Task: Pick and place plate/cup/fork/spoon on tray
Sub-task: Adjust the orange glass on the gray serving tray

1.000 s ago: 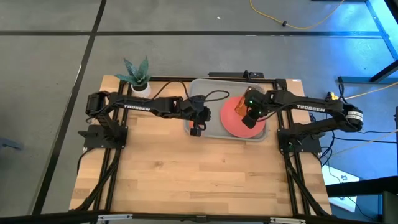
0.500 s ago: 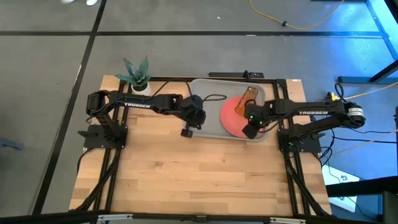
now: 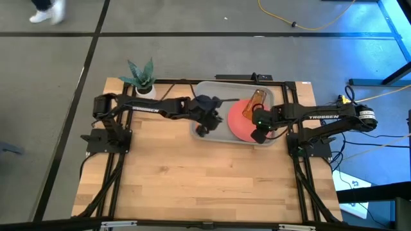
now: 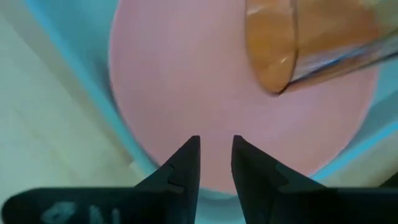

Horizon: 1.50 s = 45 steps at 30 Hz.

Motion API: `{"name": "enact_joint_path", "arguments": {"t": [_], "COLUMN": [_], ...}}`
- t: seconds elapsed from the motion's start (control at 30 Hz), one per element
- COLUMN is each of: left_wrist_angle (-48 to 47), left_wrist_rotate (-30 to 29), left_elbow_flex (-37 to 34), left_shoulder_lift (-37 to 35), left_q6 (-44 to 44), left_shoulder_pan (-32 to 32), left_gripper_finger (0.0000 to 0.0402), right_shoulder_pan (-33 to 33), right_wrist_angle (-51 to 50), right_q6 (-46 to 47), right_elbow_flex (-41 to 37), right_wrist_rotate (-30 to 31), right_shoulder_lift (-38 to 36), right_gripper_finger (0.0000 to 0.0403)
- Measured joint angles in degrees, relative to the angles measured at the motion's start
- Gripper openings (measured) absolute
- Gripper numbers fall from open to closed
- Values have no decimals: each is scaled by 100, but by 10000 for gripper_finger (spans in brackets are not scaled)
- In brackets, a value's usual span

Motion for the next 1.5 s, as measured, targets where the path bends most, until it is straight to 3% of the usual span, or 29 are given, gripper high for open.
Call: {"name": "enact_joint_path", "arguments": {"t": [0.23, 0.33, 0.5, 0.83, 1.07, 1.27, 1.37, 1.5], "left_wrist_angle": [1911, 2621, 3396, 3523, 4176, 4201, 3853, 3754], "left_wrist_rotate": [-273, -270, -404, 90, -217, -1124, -1015, -821], "left_elbow_flex": [-26, -29, -23, -28, 52, 394, 633, 847], "left_shoulder_lift": [708, 1079, 1348, 1369, 1920, 2097, 2097, 2097], "left_q6": [152, 260, 105, -498, -701, -430, -527, -1072], "left_shoulder_pan": [204, 311, 365, 239, 13, -290, -358, -390], "left_gripper_finger": [37, 37, 37, 37, 37, 25, 5, 9], "right_shoulder_pan": [-4, -4, -4, 92, 157, 157, 157, 157], "right_wrist_angle": [-101, -153, -484, -648, -630, -624, -622, -619], "right_q6": [-229, -157, -83, -252, -740, -759, -756, -594], "right_elbow_flex": [7, 9, 9, 287, 965, 1390, 1494, 1515], "right_wrist_rotate": [1538, 1838, 1560, 1437, 1436, 1246, 1082, 729], "right_shoulder_lift": [-107, -232, -529, -1432, -1652, -1676, -1674, -1674], "right_gripper_finger": [91, 91, 91, 91, 91, 91, 91, 91]}}
